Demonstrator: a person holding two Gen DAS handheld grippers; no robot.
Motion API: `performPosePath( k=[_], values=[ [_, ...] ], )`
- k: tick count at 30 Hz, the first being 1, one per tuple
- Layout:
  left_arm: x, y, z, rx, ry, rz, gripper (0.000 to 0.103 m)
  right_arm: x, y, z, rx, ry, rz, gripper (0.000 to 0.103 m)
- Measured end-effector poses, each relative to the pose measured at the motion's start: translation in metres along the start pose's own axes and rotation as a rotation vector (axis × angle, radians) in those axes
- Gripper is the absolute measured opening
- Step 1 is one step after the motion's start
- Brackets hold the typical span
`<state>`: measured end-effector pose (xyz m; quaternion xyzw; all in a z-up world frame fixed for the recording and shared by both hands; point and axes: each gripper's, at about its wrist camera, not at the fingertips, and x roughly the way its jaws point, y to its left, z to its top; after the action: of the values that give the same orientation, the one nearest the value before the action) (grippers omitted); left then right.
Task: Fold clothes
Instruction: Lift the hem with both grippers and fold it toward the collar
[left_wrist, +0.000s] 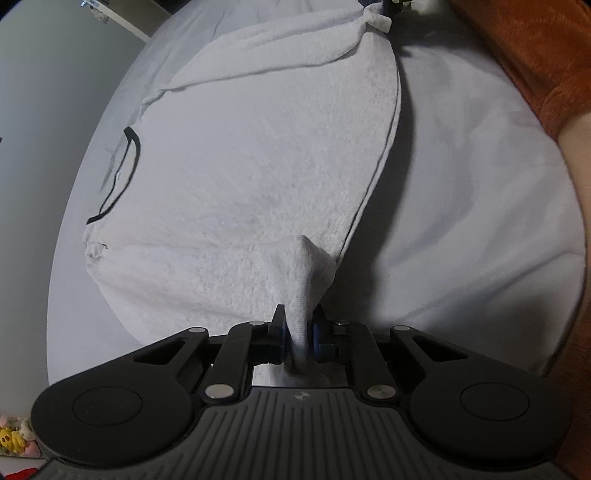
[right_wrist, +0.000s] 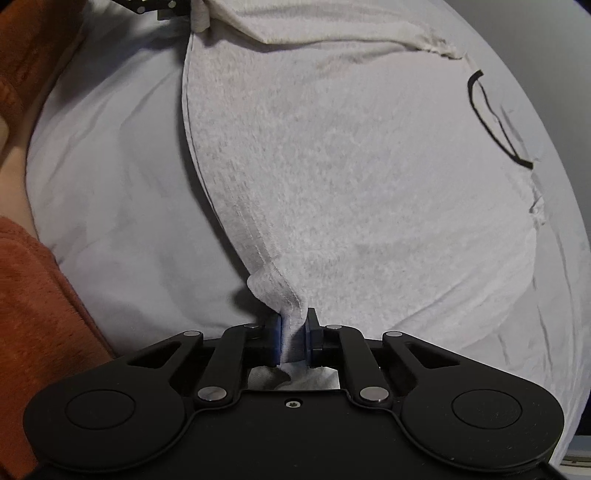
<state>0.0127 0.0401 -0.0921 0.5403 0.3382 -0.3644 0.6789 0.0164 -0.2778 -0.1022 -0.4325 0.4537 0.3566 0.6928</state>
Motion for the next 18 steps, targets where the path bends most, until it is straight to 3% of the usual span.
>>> performPosePath(
  k=[8, 18],
  values=[
    [-0.038, 0.001, 0.006, 0.009, -0.014, -0.030, 0.011, -0.042, -0.018, 0.013, -0.029, -0.008, -0.025, 0.009],
    [-0.092, -0.025, 0.012, 0.114, 0.008, -0.151, 0.011, -0.079, 0.004, 0.013, -0.096, 0.049, 0.071, 0.009]
  ],
)
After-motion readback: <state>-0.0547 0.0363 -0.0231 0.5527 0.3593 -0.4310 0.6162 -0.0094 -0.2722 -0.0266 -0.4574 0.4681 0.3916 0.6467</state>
